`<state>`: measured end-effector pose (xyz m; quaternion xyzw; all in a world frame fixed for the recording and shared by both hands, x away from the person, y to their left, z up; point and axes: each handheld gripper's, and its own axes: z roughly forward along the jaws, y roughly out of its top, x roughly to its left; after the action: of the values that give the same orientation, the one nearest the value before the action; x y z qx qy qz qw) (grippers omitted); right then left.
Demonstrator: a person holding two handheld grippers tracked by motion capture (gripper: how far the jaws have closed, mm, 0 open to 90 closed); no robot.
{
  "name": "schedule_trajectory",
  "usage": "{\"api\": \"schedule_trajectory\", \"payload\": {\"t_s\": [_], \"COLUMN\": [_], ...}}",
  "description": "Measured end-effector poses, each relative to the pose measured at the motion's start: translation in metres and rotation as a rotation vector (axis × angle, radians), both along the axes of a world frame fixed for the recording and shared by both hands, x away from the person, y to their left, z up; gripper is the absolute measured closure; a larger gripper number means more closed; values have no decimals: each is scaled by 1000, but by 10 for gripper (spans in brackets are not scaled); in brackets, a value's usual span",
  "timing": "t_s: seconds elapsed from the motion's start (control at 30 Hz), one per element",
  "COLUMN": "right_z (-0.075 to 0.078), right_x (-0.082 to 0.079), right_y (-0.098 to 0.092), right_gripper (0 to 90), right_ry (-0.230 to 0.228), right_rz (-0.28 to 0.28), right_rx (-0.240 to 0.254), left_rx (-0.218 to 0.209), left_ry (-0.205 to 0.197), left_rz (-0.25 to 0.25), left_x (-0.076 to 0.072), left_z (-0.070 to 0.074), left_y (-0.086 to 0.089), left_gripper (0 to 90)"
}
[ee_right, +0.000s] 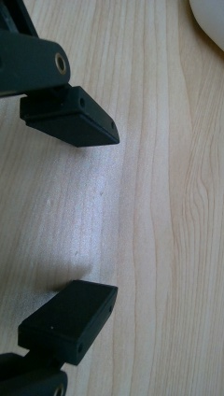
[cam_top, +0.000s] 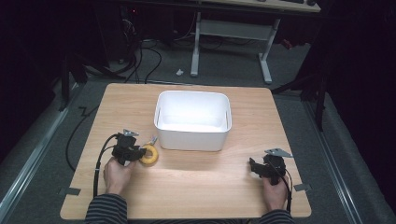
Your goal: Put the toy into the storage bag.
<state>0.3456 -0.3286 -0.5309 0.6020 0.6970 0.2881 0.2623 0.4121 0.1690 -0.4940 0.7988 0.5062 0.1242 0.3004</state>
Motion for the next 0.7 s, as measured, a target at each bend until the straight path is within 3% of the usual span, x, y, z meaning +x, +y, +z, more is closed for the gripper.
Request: {"api": "schedule_trajectory", "payload": {"t_s": [0.23,0.3,0.33,0.53,0.7], "right_z": [0,0,0,0,0], "right_x": [0,0,0,0,0], "right_y": [0,0,0,0,0], "right_gripper": [231,231,231,231,230], "right_ry": [-2,-1,-1,-1,-1], "right_rz": [3,3,3,6,6], "right_rx": [-3,-2,-2,-1,-1], "left_rx": [-4,5,31,15,-31], "left_ry": [-22,-26,-34,-31,-39], "left_rz": [-3,-3,-8,-12,2], "left_x": [-9,-11,-15,-22,-27], "left_z": [10,11,13,17,28], "left_y": [9,11,12,19,30], "left_gripper": [678,678,677,678,678]}}
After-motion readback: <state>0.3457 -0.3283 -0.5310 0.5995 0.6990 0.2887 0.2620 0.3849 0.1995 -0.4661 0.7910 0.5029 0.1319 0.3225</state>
